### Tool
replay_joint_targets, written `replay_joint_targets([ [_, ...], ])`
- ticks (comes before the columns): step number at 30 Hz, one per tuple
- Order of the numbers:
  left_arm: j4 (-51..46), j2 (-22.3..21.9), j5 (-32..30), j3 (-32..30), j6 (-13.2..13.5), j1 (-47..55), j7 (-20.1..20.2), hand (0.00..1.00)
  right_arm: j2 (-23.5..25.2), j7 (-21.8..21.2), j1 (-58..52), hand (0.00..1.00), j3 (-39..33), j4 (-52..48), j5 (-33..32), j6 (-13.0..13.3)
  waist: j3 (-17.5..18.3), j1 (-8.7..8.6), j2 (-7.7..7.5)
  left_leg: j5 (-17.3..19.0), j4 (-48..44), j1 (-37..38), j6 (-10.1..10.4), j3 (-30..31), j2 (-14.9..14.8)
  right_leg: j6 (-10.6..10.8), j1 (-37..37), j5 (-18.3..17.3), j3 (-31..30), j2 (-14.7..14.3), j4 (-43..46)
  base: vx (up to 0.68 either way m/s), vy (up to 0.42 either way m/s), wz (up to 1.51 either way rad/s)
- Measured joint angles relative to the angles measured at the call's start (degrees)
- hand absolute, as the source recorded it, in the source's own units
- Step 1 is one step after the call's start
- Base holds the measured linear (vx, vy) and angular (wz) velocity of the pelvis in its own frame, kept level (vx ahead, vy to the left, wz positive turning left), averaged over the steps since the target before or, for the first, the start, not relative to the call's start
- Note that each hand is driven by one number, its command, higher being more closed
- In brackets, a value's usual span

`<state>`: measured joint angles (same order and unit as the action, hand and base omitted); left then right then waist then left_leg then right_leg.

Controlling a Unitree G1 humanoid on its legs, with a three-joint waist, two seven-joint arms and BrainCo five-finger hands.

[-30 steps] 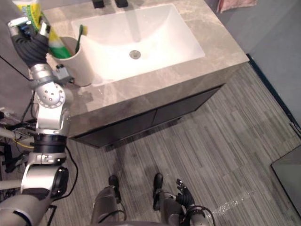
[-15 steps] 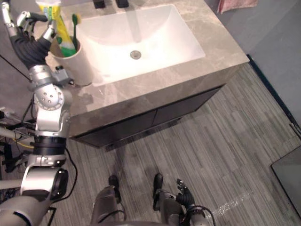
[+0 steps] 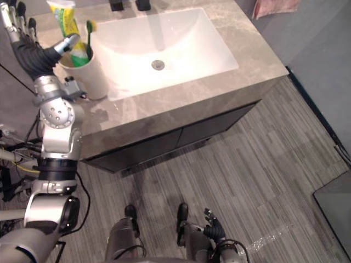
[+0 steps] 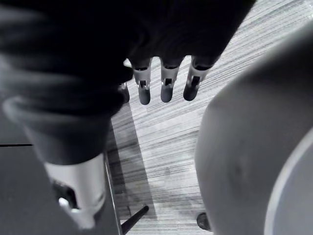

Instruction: Organize washtable

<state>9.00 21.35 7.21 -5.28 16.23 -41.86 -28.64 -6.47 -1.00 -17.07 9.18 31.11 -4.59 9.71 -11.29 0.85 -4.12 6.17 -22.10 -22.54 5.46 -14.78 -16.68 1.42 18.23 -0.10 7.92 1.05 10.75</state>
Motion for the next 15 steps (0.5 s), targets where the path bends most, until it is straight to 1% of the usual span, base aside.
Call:
replay_joint_targets([
  [4, -0.01, 0.0, 0.02, 0.06, 0.0, 0.01, 0.03, 0.0, 0.62, 0.0, 0.0, 0.0, 0.12, 0.01, 0.0, 0.0, 0.45, 0.0, -0.63, -0.01, 0.01, 0.05, 0.0, -0.01, 0.05, 0.0, -0.04, 0.0, -0.01, 0.03, -0.01, 0.0, 0.0, 0.0],
  [9, -0.6, -0.07, 0.52, 0.13, 0.35, 0.72, 0.06, 0.0, 0.76, 0.02, 0.0, 0.0, 0.11, 0.17, 0.0, -0.03, 0.97, 0.01, -0.63, -0.04, 0.09, 0.14, -0.02, -0.01, 0.47, 0.0, -0.08, 0.01, -0.02, 0.13, -0.01, 0.0, 0.0, 0.0],
  [12, -1.16, -0.46, 1.16, 0.12, 0.51, 1.03, 0.19, 0.0, 1.38, 0.04, 0.05, 0.0, 0.05, 0.37, 0.0, -0.05, 2.07, 0.01, -0.58, -0.23, 0.21, 0.47, -0.06, 0.0, 0.7, 0.0, -0.24, 0.01, -0.03, 0.23, -0.06, 0.0, 0.0, 0.0],
  [15, -4.76, -0.69, 1.2, 0.18, 1.25, 3.52, 1.14, 0.0, 1.67, 0.04, 0.89, 0.0, 0.02, 1.88, 0.0, -0.09, 2.86, -0.08, -0.53, -0.23, 0.87, 1.67, -0.05, -0.16, 0.8, 0.0, -1.36, 0.0, -0.12, 0.27, -0.36, 0.0, 0.0, 0.0],
])
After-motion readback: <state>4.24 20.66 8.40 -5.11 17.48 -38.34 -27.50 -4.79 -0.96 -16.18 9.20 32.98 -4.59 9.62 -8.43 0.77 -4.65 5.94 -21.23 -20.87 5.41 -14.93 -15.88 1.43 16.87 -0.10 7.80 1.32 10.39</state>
